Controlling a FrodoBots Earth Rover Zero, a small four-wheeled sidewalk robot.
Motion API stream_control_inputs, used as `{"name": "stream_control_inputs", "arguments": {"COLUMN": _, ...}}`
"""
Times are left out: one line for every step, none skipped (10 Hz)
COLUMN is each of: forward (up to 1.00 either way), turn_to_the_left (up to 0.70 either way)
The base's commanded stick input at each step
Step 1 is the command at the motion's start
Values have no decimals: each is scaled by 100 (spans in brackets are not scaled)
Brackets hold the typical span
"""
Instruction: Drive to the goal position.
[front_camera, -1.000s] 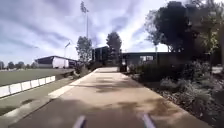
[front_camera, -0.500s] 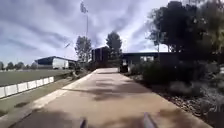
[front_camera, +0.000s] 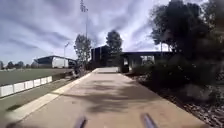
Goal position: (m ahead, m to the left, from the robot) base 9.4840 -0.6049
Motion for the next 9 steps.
{"name": "stream_control_inputs", "arguments": {"forward": 100, "turn_to_the_left": 0}}
{"name": "stream_control_inputs", "arguments": {"forward": 100, "turn_to_the_left": 0}}
{"name": "stream_control_inputs", "arguments": {"forward": 100, "turn_to_the_left": 0}}
{"name": "stream_control_inputs", "arguments": {"forward": 100, "turn_to_the_left": 0}}
{"name": "stream_control_inputs", "arguments": {"forward": 100, "turn_to_the_left": 0}}
{"name": "stream_control_inputs", "arguments": {"forward": 100, "turn_to_the_left": 0}}
{"name": "stream_control_inputs", "arguments": {"forward": 100, "turn_to_the_left": 0}}
{"name": "stream_control_inputs", "arguments": {"forward": 100, "turn_to_the_left": 0}}
{"name": "stream_control_inputs", "arguments": {"forward": 100, "turn_to_the_left": 0}}
